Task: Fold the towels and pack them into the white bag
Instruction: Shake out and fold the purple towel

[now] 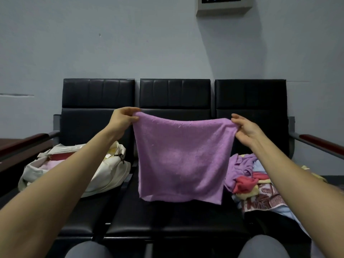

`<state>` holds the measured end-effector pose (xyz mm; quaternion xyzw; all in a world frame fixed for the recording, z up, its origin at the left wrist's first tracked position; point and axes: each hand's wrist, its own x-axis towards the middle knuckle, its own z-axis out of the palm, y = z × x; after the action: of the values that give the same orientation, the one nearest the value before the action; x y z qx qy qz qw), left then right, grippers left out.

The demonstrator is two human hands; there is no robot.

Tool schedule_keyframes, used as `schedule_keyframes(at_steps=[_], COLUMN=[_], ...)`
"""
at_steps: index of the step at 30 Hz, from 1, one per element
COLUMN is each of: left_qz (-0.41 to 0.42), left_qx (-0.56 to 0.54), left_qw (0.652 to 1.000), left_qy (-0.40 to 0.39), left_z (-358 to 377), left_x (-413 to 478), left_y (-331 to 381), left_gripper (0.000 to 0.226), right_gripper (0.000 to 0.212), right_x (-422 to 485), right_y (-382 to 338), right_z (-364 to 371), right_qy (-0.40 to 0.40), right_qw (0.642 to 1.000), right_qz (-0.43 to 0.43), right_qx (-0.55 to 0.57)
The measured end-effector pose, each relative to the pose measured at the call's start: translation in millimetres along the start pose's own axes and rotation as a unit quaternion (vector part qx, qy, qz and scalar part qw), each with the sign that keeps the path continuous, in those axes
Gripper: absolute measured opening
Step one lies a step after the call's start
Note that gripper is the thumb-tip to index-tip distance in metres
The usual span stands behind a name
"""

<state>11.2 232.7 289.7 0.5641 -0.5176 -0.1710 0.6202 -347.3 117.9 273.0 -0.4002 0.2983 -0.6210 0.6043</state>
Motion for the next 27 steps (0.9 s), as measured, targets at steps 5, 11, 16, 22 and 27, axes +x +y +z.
schedule_keyframes(at_steps=[5,11,16,22,27], left_qz=[0.019,-0.025,-0.061,-0.089,-0.104], left_qx=[0.059,-0.097,0.009,0.052,0.048], left_qw=[0.997,0.994,0.998,0.994,0.993], left_qy=[0.049,0.039,-0.001,-0.029,-0.036], left_z=[-4.7,-0.5,-0.4,5.9,17.9], left_x=[-1.1,-12.4,-11.0,-16.5,-21.4], left_y=[-6.8,-0.1,-11.8,-24.5,-34.5], left_gripper=[0.033,0.025,0.024,0.028,0.027], right_gripper=[0.021,0.019,0.010,0.007,0.007], right_x=[-3.6,-6.1,-6.1,-1.4,-9.8], right_y=[-0.7,-9.1,0.0,16.0,32.7], right_z=[1.9,3.2,-8.2,-29.6,-25.9], right_qy=[0.014,-0.016,-0.051,-0.109,-0.169], right_qw=[0.991,0.999,0.966,0.741,0.643], right_qz=[-0.113,0.009,0.180,0.278,0.326], right_qx=[-0.073,-0.043,-0.179,-0.601,-0.672])
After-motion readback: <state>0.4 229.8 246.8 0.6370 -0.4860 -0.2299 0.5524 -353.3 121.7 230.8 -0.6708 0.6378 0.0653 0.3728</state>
